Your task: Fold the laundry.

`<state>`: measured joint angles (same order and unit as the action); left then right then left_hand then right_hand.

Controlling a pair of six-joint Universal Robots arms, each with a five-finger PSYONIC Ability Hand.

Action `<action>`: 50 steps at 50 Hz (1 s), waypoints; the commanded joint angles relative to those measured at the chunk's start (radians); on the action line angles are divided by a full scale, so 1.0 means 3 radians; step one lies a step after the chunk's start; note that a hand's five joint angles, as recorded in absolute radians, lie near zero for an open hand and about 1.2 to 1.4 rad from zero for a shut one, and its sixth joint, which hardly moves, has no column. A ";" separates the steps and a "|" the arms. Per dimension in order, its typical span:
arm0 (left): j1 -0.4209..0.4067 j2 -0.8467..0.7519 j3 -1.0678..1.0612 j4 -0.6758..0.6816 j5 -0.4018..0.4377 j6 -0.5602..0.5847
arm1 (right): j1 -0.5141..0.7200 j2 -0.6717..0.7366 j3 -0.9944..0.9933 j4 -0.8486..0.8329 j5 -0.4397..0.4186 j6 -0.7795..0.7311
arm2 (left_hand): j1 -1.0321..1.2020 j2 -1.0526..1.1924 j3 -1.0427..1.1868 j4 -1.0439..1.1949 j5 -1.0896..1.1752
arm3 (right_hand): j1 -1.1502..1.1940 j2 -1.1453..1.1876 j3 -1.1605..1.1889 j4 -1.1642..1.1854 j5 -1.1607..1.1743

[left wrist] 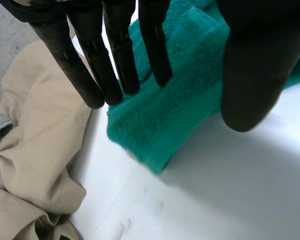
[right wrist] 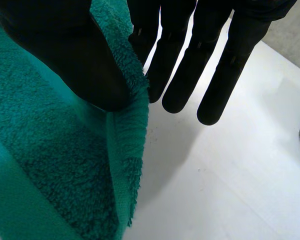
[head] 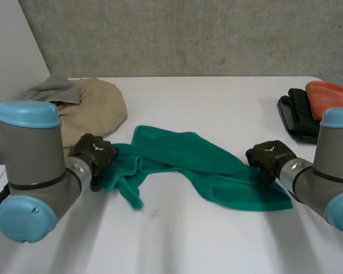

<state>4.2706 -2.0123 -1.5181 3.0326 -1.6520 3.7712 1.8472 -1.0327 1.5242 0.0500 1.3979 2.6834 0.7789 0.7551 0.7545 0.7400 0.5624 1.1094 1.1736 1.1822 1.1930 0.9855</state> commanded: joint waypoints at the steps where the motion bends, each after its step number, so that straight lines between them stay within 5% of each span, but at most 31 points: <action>1: 0.0026 -0.0221 0.0269 0.0123 0.0046 0.0039 | 0.0014 0.0016 -0.0136 -0.0054 0.0039 -0.0251 | 0.2057 0.2136 0.2138 0.2186 0.2197 | 0.0956 0.0742 0.0714 0.0677 0.0787; 8: 0.0158 -0.0287 0.1081 0.0307 0.0020 0.0085 | 0.0004 0.0195 -0.0866 -0.0100 0.0289 -0.0579 | 0.2058 0.2137 0.2139 0.2188 0.2198 | 0.0956 0.0742 0.0714 0.0677 0.0787; 13: 0.0368 -0.0410 0.2082 0.0837 0.0061 0.0044 | -0.0021 0.0221 -0.1913 -0.0426 0.0673 -0.0585 | 0.2058 0.2137 0.2139 0.2188 0.2198 | 0.0956 0.0742 0.0714 0.0677 0.0787; 20: 0.0521 -0.0405 0.2596 0.1462 0.0082 -0.0303 | -0.0027 0.0022 -0.2263 -0.1245 0.0571 -0.0528 | 0.2058 0.2137 0.2139 0.2188 0.2198 | 0.0956 0.0742 0.0714 0.0677 0.0787; 36: 0.0695 -0.0001 0.0527 0.1708 0.0107 -0.0973 | -0.0047 -0.0091 -0.1002 -0.1159 0.0204 -0.1060 | 0.2058 0.2137 0.2139 0.2188 0.2198 | 0.0956 0.0742 0.0714 0.0677 0.0787; 44: 0.0593 -0.0124 -0.0394 0.1973 0.0265 -0.1020 | -0.0078 -0.0060 -0.0188 -0.1062 -0.0251 -0.1024 | 0.2058 0.2137 0.2139 0.2188 0.2198 | 0.0956 0.0742 0.0714 0.0677 0.0787; 50: 0.0629 -0.0088 -0.0574 0.2173 0.0256 -0.1030 | -0.0262 0.0134 -0.0223 -0.1011 -0.0313 -0.0652 | 0.2058 0.2137 0.2139 0.2188 0.2198 | 0.0956 0.0742 0.0714 0.0677 0.0787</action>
<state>4.4538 -2.0420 -1.6384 3.6288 -1.5769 3.4610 1.8153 -1.0407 1.4559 -0.2648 1.3300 2.3879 1.1164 1.1953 1.1870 1.1982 0.9977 1.1094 1.1736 1.1872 1.1982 1.0169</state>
